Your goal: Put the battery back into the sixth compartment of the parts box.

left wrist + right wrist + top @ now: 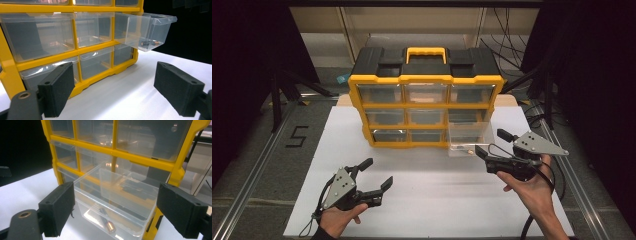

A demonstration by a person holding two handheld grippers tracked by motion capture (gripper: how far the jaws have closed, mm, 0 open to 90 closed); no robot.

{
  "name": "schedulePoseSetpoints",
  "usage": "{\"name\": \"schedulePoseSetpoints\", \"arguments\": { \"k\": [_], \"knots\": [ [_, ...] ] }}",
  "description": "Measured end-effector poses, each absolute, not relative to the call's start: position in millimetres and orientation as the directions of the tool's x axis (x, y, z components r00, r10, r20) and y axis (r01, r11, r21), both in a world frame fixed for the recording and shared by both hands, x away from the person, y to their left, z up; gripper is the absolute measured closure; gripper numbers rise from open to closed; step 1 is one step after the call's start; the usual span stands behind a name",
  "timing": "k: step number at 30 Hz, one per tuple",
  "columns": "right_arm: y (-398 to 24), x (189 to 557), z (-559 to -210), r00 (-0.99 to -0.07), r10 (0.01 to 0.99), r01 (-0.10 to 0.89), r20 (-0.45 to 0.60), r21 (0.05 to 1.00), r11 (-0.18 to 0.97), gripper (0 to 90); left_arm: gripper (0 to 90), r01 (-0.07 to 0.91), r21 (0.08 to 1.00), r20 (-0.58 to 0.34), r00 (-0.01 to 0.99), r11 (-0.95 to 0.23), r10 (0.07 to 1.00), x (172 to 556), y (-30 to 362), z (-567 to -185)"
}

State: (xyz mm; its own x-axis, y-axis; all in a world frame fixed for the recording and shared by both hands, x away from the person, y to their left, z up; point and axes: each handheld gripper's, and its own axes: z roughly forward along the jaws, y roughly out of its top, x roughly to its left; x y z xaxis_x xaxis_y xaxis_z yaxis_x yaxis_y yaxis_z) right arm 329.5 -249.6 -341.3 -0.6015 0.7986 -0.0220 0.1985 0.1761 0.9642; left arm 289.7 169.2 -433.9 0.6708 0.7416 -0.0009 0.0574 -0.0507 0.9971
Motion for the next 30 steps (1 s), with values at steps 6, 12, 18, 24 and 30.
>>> {"name": "schedulePoseSetpoints", "arguments": {
  "k": [6, 12, 18, 24, 30],
  "knots": [
    [-249, 325, -347, -0.590, 0.807, 0.203, -0.009, 0.966, 0.159, 16.2, 16.2, 0.061, 0.997, -0.006, 0.671, -0.047, 0.742, 289, 169, -434],
    [-250, 321, -352, -0.586, 0.810, 0.195, -0.007, 0.969, 0.150, 16.2, 16.2, 0.061, 0.997, -0.006, 0.671, -0.048, 0.741, 289, 169, -434],
    [-251, 318, -358, -0.581, 0.814, 0.197, 0.000, 0.970, 0.140, 16.2, 16.2, 0.061, 0.997, -0.005, 0.671, -0.048, 0.741, 290, 169, -434],
    [-253, 315, -363, -0.575, 0.818, 0.212, 0.019, 0.969, 0.127, 16.2, 16.2, 0.061, 0.997, -0.005, 0.671, -0.048, 0.741, 290, 169, -434],
    [-254, 314, -369, -0.571, 0.820, 0.208, 0.016, 0.970, 0.127, 16.2, 16.2, 0.062, 0.997, -0.006, 0.672, -0.048, 0.741, 289, 169, -434]
  ]
}}
